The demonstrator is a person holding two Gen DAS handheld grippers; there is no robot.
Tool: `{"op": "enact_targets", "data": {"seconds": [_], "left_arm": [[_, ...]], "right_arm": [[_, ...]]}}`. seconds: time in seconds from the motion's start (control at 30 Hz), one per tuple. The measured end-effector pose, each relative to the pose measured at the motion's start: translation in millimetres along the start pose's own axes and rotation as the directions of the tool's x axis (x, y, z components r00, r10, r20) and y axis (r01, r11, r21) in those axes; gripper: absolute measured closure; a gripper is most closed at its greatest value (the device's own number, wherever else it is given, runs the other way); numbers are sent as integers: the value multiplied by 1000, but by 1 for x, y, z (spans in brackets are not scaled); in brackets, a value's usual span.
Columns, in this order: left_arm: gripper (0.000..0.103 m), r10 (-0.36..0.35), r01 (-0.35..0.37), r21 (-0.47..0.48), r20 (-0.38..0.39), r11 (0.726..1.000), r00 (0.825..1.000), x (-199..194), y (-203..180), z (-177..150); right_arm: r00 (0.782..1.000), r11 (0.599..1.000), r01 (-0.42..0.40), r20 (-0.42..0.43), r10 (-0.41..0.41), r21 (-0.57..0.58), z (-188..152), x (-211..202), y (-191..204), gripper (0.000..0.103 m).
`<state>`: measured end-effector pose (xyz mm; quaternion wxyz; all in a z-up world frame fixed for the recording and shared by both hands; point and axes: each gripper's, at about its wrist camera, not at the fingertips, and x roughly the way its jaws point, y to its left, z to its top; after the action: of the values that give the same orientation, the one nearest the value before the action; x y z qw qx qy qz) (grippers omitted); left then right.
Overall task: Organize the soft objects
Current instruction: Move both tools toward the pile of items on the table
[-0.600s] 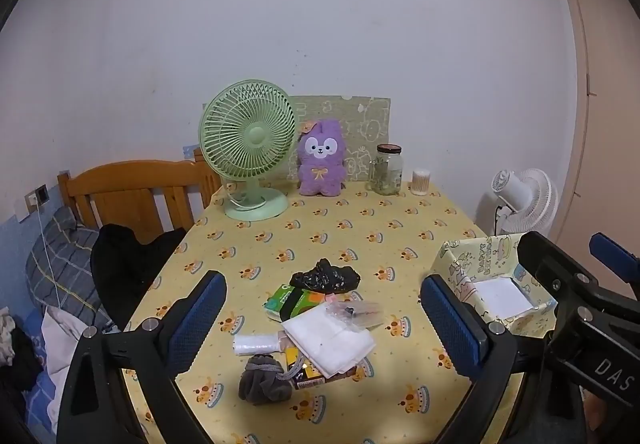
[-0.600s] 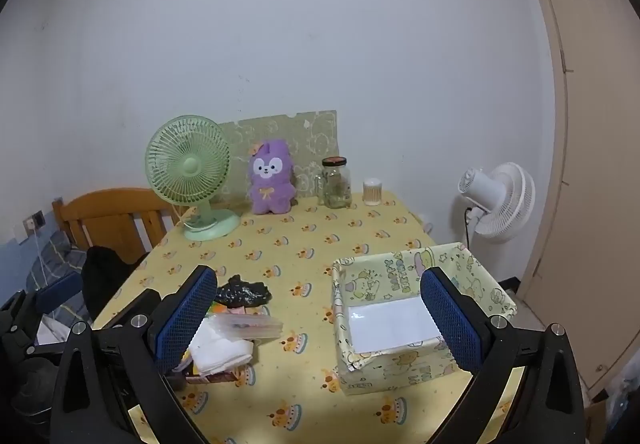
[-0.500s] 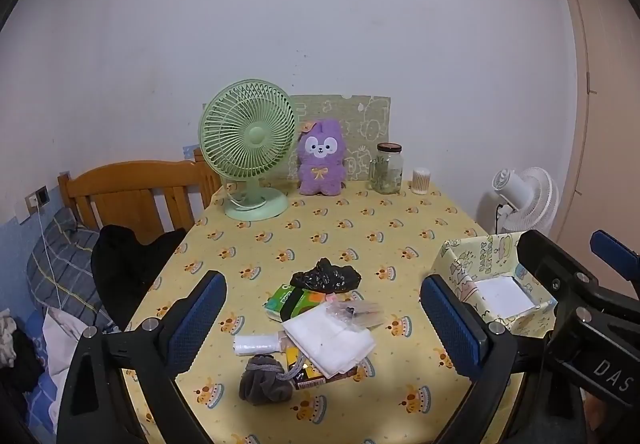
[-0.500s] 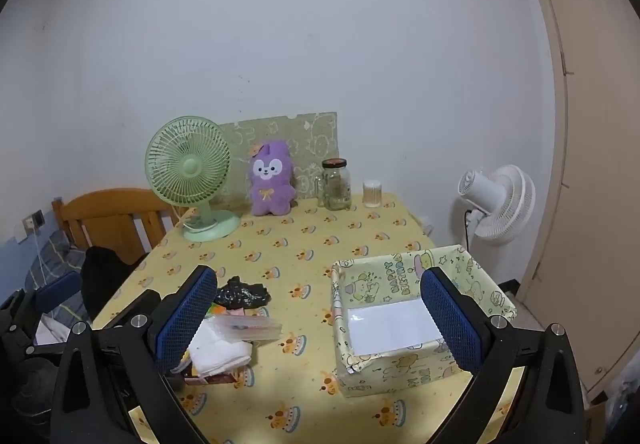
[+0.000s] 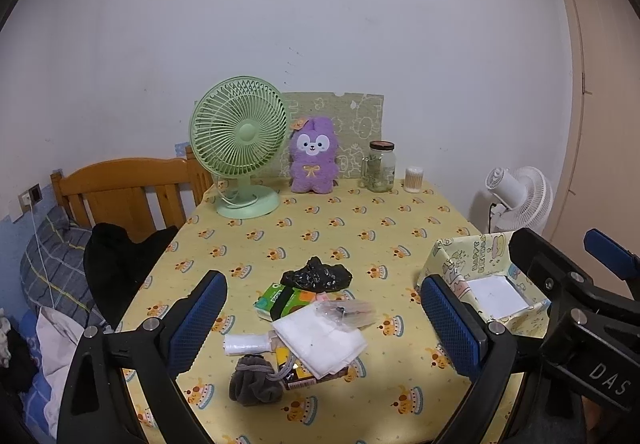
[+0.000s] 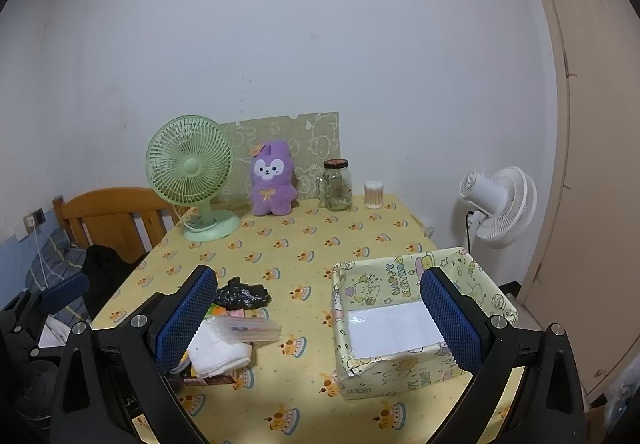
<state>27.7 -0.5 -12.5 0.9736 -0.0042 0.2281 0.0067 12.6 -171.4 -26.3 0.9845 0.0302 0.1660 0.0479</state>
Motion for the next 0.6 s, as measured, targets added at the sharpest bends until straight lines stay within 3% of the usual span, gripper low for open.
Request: {"op": "enact_targets", "data": {"seconds": [0.6], "left_arm": [[5,10,-10,0,18,1000,1000,-4,3,-2]], "right_arm": [[1000,1000,-2,10,2,5,-4,-2,1,0]]}}
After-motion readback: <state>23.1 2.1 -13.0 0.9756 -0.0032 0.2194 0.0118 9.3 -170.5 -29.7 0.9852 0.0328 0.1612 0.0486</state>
